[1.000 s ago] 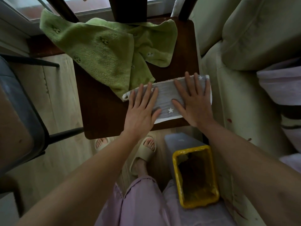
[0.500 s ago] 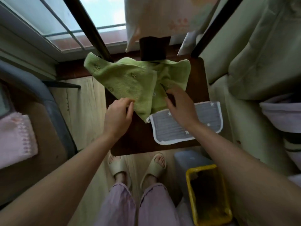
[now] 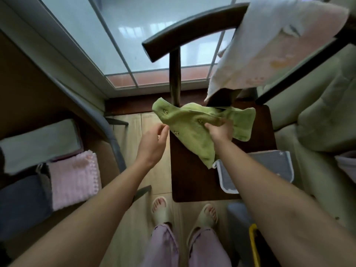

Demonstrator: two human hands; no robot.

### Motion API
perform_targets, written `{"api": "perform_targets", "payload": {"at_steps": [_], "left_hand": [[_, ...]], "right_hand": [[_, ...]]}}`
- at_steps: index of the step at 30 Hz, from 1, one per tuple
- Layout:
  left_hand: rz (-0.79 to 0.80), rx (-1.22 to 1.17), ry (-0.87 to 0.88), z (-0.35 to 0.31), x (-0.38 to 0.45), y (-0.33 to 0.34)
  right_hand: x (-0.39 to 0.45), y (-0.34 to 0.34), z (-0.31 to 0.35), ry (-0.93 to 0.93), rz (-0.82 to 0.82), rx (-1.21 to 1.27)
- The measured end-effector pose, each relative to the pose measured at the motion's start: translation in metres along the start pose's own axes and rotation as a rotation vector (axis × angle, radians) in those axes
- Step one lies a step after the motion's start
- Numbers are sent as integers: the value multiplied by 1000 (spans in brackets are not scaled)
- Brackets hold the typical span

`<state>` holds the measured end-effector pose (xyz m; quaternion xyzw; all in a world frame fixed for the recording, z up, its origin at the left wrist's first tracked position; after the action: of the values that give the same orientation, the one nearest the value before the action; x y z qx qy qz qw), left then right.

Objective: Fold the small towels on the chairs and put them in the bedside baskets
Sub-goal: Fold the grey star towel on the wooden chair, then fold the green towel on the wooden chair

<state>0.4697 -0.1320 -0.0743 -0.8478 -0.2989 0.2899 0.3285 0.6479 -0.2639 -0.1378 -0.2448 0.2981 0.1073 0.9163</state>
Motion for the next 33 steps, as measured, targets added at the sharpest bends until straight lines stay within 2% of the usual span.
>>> {"api": "perform_targets", "payload": {"at_steps": [3, 5, 9, 12, 18, 22, 24, 29, 33], "left_hand": [[-5, 46, 35, 3, 4, -9], [5, 74, 57, 6, 6, -7], [62, 75, 88, 14, 7, 3], [104, 6, 116, 10, 4, -4], [88, -368, 76, -49, -1, -87], [212, -467, 153, -124, -19, -162], [229, -439, 212, -158, -34, -195], [38, -358, 364, -215, -65, -260], [45, -346, 398, -239, -72, -278]], "right_hand": [[1, -1, -16, 130, -12, 74], [-2, 5, -26, 149, 27, 107], [-23, 11, -18, -47, 105, 156], [-55, 10, 15, -247, 313, 213], [-129, -25, 107, -322, 550, 200], [-189, -59, 188, -408, 700, 116], [-219, -77, 224, -476, 716, 53], [-281, -115, 281, -633, 706, -57], [-299, -138, 296, -688, 642, -8]]}}
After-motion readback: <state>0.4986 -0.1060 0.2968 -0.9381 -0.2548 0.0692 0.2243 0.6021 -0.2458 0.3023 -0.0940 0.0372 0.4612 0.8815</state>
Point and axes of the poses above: each hand's wrist, its own x-axis towards the middle knuckle, its own y-axis out of the palm, z = x × y, the point moved 4 cm from there along x, towards the middle knuckle, and after that the axes turned 13 degrees about x, right-handed, at the moved point
